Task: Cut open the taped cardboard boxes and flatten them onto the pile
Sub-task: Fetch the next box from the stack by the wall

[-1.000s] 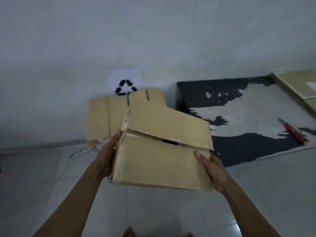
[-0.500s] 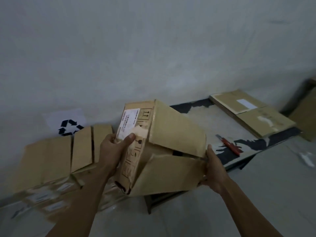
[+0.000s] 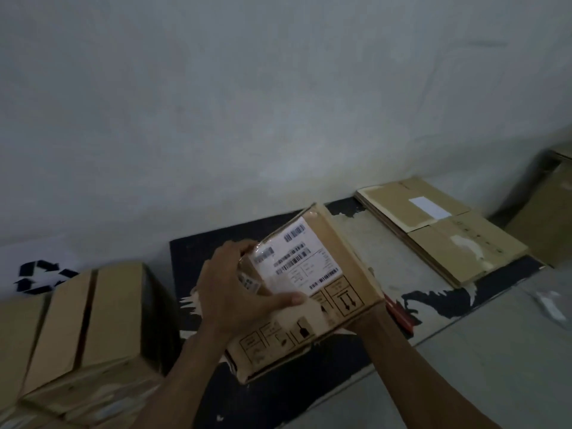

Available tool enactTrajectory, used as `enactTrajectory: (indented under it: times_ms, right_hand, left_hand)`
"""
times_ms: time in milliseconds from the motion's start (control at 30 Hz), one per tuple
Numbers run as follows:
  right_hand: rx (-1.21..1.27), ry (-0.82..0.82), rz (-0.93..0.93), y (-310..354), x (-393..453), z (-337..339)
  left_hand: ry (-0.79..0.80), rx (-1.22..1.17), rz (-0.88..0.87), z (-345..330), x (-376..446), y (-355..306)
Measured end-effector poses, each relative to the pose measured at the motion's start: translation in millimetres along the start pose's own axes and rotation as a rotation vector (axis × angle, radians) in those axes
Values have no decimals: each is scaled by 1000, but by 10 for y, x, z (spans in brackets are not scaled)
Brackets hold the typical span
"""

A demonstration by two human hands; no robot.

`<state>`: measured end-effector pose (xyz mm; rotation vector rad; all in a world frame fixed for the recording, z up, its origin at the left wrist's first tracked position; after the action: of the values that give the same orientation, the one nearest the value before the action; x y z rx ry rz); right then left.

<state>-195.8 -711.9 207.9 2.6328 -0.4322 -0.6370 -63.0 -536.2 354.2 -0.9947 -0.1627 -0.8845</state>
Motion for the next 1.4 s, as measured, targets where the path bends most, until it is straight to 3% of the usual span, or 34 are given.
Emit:
enactTrajectory:
  times_ms: [100, 267, 433, 533, 700, 767, 867, 967, 1033, 1167, 1300, 1400]
  right_hand:
    - [-43, 31, -53, 269, 249, 175]
    - [-178, 49, -296, 531, 502, 164]
    - [-346, -244, -286, 773, 849, 558]
    - [-592, -441, -236, 1105, 1023, 943]
    - [-865, -517, -294, 1355, 1187, 1577]
    - [-1091, -540, -228, 1514, 1207, 1879]
    - [-1674, -600, -69, 1863, 1139, 2158]
    - [-1914, -509, -175, 1883, 1057, 2419]
    - [-1964, -418, -234, 1811, 1046, 2536]
    - [-2042, -388, -209, 1866, 1102, 2570]
    - [-1886, -418, -45, 2112, 1303, 2367]
    - [-1721, -427, 110, 2420, 1482, 1950]
  left_hand:
    - [-43, 49, -101, -307, 283, -61]
    - [-94, 130, -190, -859, 452, 81]
    - [-139, 335, -169, -1396, 437, 261]
    - [-86, 433, -172, -1726, 478, 256]
    - [71, 588, -113, -2315, 345, 44]
    - [116, 647, -74, -2566, 240, -19]
    - [168, 697, 43, -2888, 97, -9]
    - [226, 709, 150, -3083, -26, 66]
    - [240, 704, 172, -3096, -48, 76]
    - [209, 609, 196, -3022, 168, 32]
    - [102, 463, 256, -2822, 589, 233]
    - [316, 568, 456, -2836, 771, 745]
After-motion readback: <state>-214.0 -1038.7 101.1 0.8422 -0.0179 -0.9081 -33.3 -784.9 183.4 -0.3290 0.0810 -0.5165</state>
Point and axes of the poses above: each hand's wrist, its own x-axis towards the middle knuckle, its own z-axis out of the back of the hand, y = z × x, the point moved 9 cm from there along x, towards the middle knuckle, and after that the axes turned 1 degree about y, right-handed, at the moved point
